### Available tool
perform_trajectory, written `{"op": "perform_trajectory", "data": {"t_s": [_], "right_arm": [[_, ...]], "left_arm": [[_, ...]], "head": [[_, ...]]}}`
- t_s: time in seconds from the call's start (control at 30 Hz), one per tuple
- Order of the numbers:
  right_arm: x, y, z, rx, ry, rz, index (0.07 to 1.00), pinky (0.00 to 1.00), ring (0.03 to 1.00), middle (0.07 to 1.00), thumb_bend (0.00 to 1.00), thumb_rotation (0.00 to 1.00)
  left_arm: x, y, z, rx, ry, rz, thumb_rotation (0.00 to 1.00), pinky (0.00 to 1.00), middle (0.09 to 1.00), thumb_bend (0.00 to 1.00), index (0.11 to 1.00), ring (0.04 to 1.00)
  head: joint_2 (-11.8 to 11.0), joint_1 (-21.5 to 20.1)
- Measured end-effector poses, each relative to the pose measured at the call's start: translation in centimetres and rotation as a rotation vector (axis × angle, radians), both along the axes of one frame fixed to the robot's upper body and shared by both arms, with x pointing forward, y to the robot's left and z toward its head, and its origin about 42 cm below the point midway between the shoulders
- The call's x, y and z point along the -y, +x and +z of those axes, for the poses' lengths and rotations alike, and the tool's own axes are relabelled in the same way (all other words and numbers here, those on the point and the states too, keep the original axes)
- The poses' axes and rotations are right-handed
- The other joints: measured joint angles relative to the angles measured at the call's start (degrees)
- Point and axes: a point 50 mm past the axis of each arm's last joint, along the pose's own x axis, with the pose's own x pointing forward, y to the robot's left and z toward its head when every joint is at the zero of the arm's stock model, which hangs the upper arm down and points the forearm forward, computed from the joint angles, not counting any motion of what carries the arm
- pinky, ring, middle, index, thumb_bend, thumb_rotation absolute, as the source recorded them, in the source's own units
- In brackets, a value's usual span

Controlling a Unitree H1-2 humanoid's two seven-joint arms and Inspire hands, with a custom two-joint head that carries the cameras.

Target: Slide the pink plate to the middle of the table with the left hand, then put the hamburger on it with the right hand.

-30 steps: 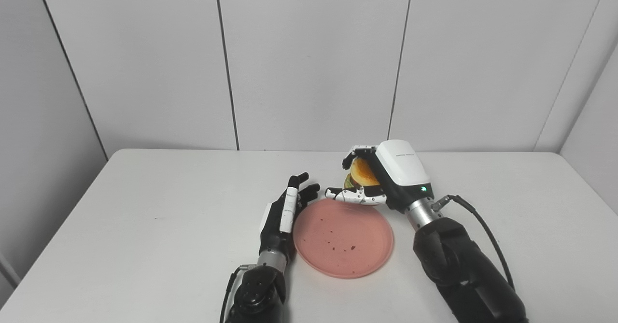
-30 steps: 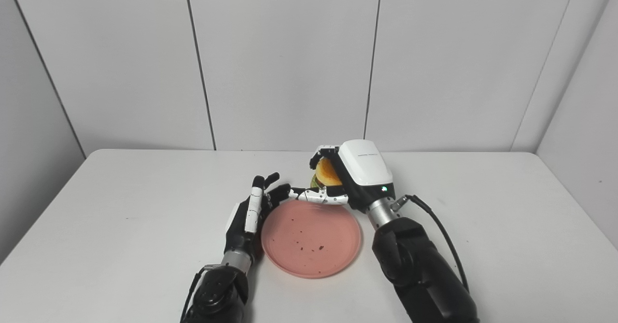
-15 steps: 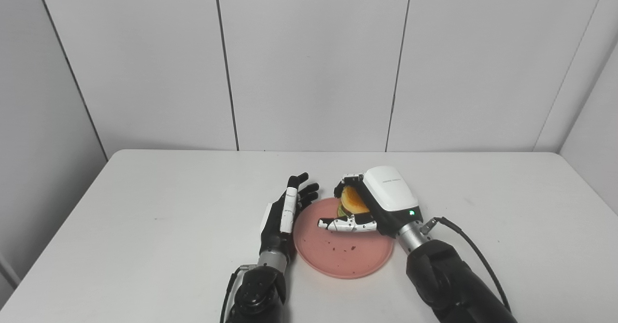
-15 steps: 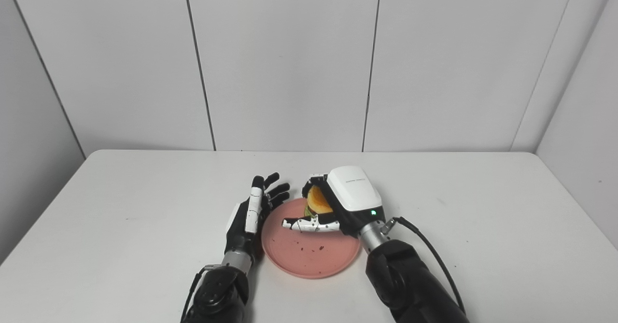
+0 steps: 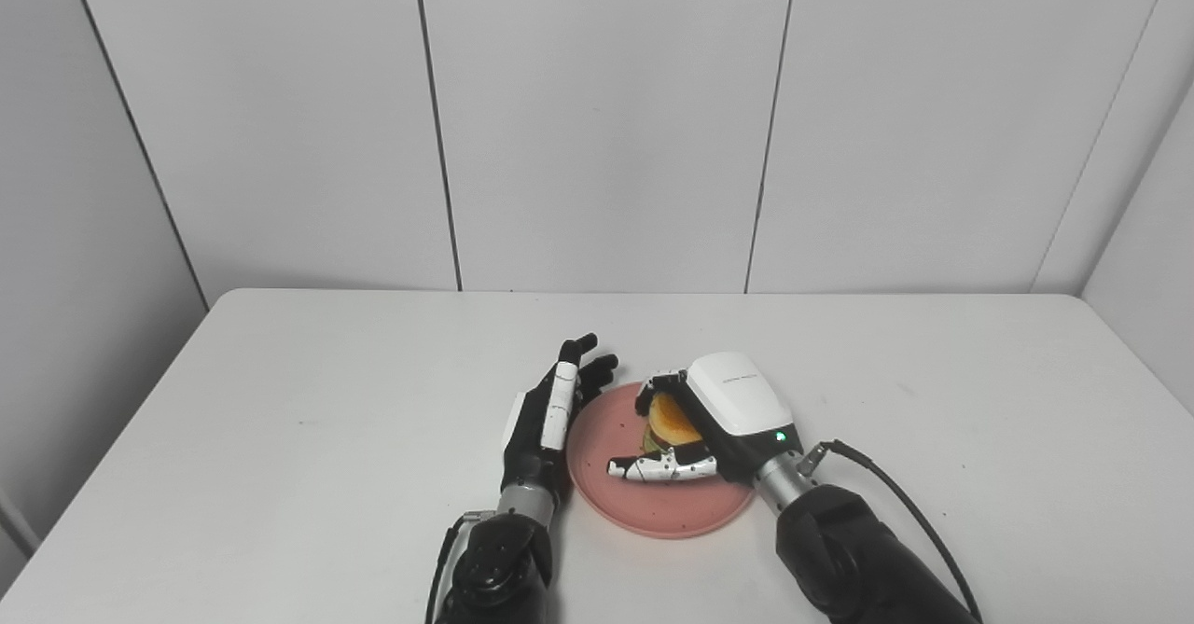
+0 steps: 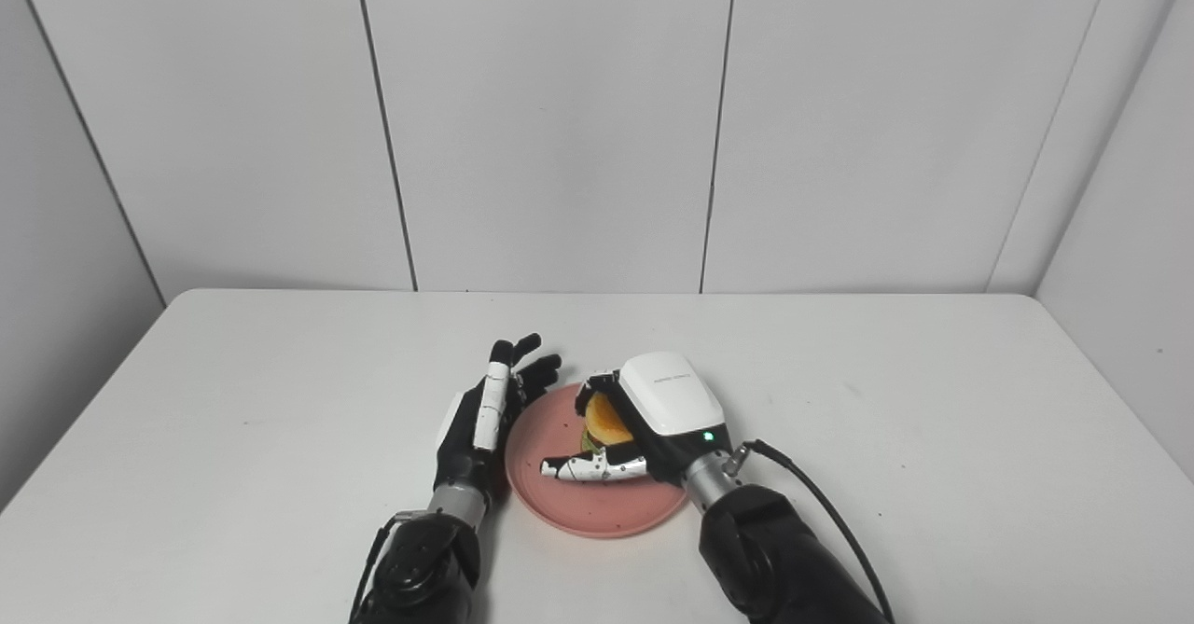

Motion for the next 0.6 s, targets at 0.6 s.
{"op": "perform_trajectory", "data": {"t_s": [0.6], "right_arm": [[0.2,0.1,-1.9,-0.002,-0.031,0.028,0.614,0.46,0.540,0.603,0.70,0.84]], "left_arm": [[0.0,0.0,0.0,-0.003,0.004,0.004,0.94,0.87,0.768,0.92,0.831,0.827]], "head": [[0.4,0.0]]}}
